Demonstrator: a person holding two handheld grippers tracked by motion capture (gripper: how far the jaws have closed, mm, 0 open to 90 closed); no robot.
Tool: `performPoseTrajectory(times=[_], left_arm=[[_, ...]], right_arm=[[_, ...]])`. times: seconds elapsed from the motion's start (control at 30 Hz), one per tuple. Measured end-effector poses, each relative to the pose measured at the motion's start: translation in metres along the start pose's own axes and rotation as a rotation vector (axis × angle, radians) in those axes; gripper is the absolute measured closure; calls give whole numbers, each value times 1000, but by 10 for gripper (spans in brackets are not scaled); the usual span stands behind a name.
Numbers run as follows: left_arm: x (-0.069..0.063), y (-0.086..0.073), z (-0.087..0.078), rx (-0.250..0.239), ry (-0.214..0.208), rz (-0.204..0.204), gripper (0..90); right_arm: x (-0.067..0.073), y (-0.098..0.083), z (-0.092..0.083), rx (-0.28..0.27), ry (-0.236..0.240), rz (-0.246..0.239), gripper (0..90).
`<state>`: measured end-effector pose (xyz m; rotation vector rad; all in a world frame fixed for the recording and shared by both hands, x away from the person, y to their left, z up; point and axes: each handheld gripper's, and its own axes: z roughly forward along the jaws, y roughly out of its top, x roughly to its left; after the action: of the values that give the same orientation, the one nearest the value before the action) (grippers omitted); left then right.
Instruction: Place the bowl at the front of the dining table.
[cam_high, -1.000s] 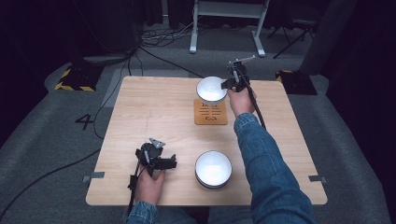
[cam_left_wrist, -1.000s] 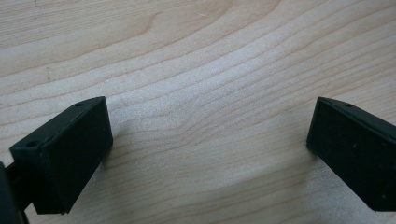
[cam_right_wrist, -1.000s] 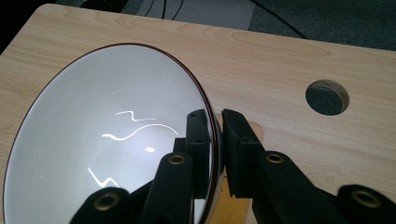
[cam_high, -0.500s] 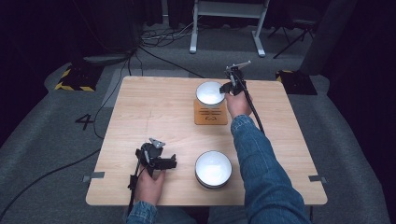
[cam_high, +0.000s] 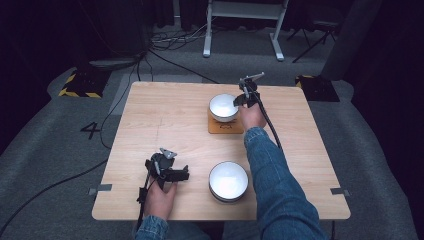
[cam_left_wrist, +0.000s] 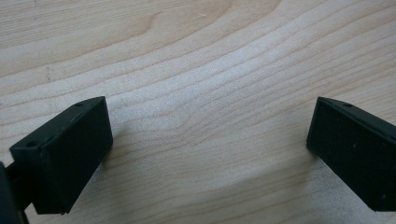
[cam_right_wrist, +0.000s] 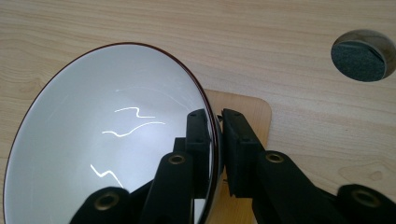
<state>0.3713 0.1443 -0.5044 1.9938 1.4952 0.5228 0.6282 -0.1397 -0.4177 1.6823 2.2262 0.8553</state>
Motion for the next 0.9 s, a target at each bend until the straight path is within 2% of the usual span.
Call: performPoseTrajectory(times=[0.43,0.9], left_arm=[[0,0,0,0,0,-1,4],[0,0,0,2,-2,-2,3]], right_arm=[[-5,-6,13,15,-2,18,815],[-9,-9,16,15,13,30,815]])
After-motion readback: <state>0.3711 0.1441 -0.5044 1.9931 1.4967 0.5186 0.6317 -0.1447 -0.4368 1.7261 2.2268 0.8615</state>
